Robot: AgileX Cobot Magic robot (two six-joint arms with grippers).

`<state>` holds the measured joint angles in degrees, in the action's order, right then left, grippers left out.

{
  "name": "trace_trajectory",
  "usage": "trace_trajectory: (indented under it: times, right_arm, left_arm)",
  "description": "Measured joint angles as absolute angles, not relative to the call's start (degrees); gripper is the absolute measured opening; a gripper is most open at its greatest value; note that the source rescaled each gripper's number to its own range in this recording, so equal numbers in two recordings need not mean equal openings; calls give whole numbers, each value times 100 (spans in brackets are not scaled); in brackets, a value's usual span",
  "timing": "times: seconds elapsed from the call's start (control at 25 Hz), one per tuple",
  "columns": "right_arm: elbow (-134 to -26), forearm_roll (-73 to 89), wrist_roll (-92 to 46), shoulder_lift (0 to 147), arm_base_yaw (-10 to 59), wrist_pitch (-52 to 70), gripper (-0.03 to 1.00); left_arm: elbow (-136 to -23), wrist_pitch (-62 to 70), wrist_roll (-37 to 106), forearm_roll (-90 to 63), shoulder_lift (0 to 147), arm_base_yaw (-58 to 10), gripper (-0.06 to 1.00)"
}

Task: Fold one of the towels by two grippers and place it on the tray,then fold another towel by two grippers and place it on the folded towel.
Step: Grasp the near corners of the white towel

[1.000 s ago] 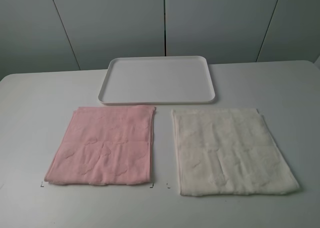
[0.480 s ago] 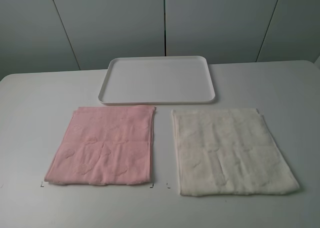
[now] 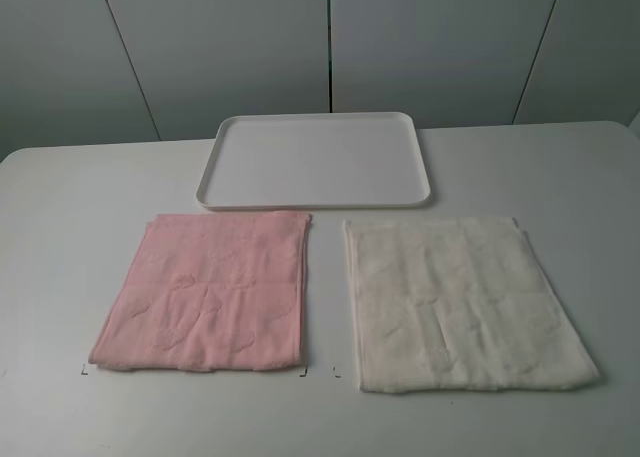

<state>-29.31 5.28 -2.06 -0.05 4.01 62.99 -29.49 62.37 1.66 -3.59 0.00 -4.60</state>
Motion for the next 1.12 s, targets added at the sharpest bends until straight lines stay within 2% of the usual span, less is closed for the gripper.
trace_trajectory:
  times: [0.56,0.84,1.12]
  right_arm:
    - [-2931,684,180,-5,401,6311,100]
    - [-2931,818,122,288,401,6321,100]
    - [-2957,970,-291,1357,622,6321,100]
  left_arm:
    - [-2949,6237,162,-359,65,-460,94]
    - [-2949,6122,295,-1084,911,-460,94]
    - [-3208,5795,1289,-1245,2213,-460,94]
